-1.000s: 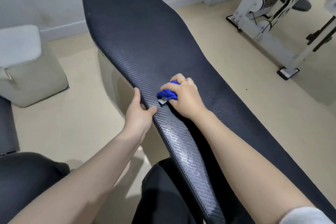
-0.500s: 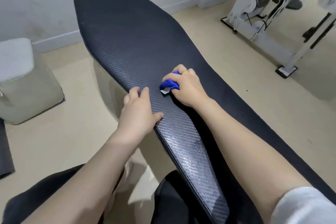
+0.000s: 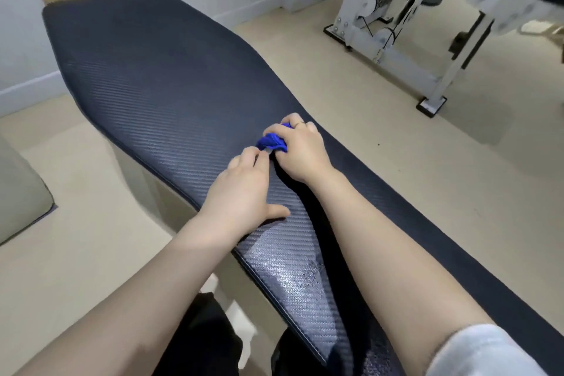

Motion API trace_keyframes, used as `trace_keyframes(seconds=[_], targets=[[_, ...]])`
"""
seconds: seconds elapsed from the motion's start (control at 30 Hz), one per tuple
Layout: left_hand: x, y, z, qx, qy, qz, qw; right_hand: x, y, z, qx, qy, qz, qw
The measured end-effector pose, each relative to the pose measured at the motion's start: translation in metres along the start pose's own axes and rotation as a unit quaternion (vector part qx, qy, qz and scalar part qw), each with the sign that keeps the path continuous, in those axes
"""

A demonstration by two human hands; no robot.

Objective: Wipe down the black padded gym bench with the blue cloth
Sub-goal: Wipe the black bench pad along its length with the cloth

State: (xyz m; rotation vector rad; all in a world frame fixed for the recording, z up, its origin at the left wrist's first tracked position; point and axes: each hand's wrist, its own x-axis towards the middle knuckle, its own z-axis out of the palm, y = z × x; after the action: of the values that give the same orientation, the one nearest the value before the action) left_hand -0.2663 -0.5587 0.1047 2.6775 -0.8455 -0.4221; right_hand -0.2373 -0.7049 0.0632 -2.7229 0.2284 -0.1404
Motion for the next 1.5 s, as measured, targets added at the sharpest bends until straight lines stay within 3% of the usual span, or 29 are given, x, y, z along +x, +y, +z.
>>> trace_keyframes(seconds=[0.2, 0.5, 0.73, 0.83, 0.97, 1.27, 1.37, 1.5], targets=[[0.018, 0.002, -0.002, 0.015, -0.046, -0.002, 0.999, -0.075, 0.035, -0.022, 0.002, -0.019, 0.023, 1.0], [0.04, 0.007, 0.002, 0.125, -0.05, 0.028, 0.991, 0.027, 0.043, -0.016, -0.017, 0.022, 0.056, 0.998], [0.044, 0.003, 0.005, 0.133, -0.04, 0.052, 0.989, -0.043, 0.076, -0.032, 0.014, 0.011, 0.084, 0.996], [0.046, -0.004, 0.011, 0.141, 0.009, 0.056, 0.988, -0.007, 0.064, -0.025, 0.003, 0.021, 0.081, 0.997], [0.042, 0.002, 0.01, 0.144, -0.009, 0.057, 0.988, 0.04, 0.056, -0.022, 0.045, 0.004, 0.078, 0.996], [0.039, 0.0, 0.008, 0.181, -0.028, 0.051, 0.982, -0.075, 0.092, -0.042, 0.057, 0.018, 0.075, 0.995], [0.04, 0.001, 0.009, 0.201, -0.037, 0.054, 0.977, -0.05, 0.087, -0.032, 0.016, 0.06, 0.106, 0.992], [0.038, -0.002, 0.014, 0.175, -0.026, 0.035, 0.984, -0.024, 0.079, -0.027, 0.002, 0.048, 0.1, 0.994]])
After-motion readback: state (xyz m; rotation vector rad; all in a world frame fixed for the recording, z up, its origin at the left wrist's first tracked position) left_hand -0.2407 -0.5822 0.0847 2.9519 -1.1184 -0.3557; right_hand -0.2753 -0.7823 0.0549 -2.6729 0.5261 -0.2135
